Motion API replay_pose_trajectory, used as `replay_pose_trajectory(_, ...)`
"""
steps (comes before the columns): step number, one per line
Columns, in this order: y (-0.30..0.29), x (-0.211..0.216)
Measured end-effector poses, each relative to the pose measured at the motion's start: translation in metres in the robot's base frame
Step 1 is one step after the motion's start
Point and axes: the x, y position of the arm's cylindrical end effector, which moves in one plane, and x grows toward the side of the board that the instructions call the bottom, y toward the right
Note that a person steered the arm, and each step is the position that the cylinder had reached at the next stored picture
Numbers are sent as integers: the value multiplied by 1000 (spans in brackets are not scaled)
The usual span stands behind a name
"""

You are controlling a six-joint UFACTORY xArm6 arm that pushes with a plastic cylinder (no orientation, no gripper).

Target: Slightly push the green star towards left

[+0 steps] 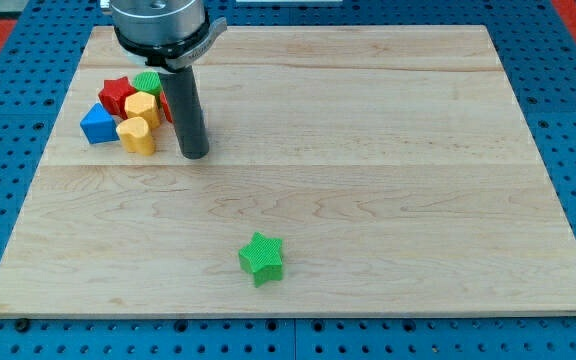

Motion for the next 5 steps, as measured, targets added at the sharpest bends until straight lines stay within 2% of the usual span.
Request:
replay_pose_trajectory(3, 14, -30)
replay_pose_trajectory(4, 76, 14)
replay_pose_trajectory(5, 98, 94)
